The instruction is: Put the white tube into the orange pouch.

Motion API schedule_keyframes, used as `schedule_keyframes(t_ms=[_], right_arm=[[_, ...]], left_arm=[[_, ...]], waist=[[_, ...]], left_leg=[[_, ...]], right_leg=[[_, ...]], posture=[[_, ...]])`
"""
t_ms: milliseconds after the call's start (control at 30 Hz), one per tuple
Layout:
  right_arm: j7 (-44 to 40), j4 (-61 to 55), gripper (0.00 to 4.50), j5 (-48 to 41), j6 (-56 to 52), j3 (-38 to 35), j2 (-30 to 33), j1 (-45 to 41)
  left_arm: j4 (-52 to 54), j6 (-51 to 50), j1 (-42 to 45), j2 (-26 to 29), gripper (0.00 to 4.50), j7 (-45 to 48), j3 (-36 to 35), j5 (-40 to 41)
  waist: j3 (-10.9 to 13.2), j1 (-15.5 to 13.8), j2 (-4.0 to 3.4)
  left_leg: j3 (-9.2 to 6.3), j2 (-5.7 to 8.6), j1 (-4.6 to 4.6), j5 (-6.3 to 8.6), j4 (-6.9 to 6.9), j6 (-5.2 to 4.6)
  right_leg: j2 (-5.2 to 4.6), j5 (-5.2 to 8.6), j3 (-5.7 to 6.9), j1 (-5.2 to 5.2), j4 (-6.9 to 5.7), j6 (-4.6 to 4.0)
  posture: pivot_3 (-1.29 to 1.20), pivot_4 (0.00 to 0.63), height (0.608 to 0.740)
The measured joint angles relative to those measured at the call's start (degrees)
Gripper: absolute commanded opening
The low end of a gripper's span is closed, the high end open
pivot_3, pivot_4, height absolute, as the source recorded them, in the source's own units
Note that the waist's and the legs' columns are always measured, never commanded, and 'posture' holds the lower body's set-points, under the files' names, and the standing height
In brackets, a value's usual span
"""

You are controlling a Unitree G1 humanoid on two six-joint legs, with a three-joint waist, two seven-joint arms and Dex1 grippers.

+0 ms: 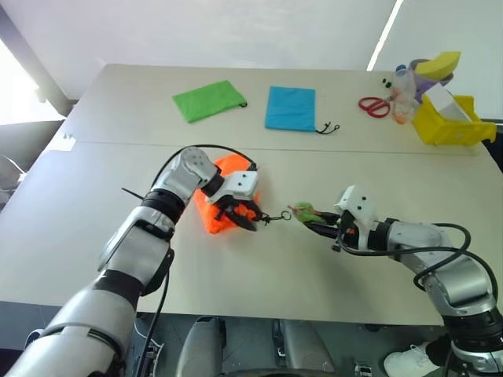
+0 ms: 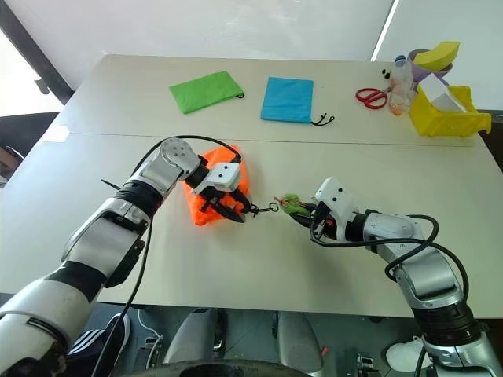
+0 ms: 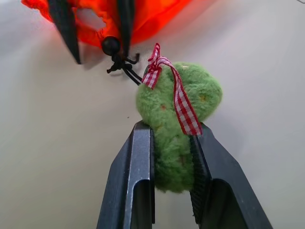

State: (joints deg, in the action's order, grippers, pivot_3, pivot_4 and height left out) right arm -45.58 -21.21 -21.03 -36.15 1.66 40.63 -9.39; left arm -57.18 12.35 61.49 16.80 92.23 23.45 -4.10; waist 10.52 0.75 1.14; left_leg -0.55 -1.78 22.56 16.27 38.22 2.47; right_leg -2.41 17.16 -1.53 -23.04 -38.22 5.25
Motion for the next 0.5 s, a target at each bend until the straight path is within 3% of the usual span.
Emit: schedule_keyframes(t_ms=[233,500], right_arm=[[-0.21,0.07,0.84,0.08,0.07,0.08,0.01,-0.77],[-0.25,0.15,0.84,0.58,0.23,0.14,0.01,-1.45]], left_arm=[[2.39,-6.61,-0.37,0.62,1.55,0.01,1.09,2.43],[4.12,-5.28,-0.86,0.86,1.55,-0.03,1.64,0.73]], waist=[[0.00,-0.01,0.00],[0.00,-0.04,0.00]], left_leg=[[0.00,0.00,0.00,0.00,0.00,0.00],[0.00,0.00,0.00,0.00,0.00,0.00]], right_leg=[[0.00,0.00,0.00,0.01,0.00,0.00],[0.00,0.00,0.00,0.01,0.00,0.00]], posture=[[0.00,0.150,0.740],[0.00,0.150,0.740]])
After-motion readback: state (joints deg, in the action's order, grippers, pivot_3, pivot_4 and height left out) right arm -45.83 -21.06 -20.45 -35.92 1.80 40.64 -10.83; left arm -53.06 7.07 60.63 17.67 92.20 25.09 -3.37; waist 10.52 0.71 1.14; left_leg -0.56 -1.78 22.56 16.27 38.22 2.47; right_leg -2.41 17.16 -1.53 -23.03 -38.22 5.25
